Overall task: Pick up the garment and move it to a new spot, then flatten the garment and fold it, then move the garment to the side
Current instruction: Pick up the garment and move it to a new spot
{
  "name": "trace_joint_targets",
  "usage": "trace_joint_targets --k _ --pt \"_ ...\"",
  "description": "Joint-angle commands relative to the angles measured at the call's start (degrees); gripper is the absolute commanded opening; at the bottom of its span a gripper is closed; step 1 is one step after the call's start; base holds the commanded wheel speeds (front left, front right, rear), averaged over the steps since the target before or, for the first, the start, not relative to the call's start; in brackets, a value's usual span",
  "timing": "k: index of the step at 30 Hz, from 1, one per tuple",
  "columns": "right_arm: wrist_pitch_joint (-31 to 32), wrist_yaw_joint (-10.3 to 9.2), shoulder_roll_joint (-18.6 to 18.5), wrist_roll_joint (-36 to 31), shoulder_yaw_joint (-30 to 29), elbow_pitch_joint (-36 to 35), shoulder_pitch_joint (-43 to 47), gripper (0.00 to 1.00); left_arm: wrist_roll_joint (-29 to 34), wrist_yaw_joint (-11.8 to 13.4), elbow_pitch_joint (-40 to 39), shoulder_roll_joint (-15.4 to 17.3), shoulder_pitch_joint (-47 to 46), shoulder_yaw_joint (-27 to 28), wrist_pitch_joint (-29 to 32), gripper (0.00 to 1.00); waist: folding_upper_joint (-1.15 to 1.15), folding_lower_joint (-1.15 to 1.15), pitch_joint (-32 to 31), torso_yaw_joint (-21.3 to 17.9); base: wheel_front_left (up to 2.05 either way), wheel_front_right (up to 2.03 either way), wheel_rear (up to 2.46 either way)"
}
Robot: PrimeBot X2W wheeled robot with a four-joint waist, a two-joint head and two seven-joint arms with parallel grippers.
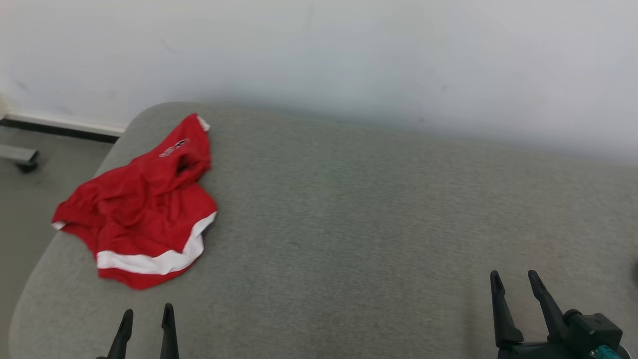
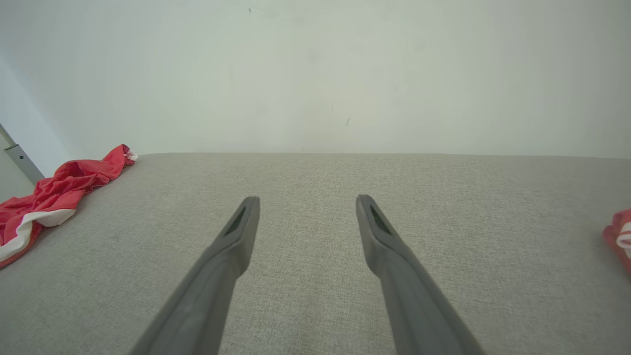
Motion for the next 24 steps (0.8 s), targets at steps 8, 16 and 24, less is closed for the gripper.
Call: trace_joint_targets --k 8,16,24 --pt "0.0 -0.12 0.0 0.7 1.3 0.9 -0.2 1.00 0.5 0.0 -0.6 0.0 1.9 1.6 0.0 1.00 0.00 0.00 -0.2 9.7 0.00 0.00 0.00" --pt "-0.4 -0.12 0.0 1.0 1.7 1.7 -0.2 1.00 0.7 -0.3 -1.0 0.0 2.2 2.0 0.0 1.00 0.00 0.00 -0.1 12.1 0.00 0.00 0.00" --pt "-0.2 -0.12 -0.6 1.0 3.4 1.6 -1.9 1.00 1.0 -0.4 -0.5 0.0 1.1 2.6 0.0 1.00 0.00 0.00 0.8 11.1 0.00 0.00 0.00"
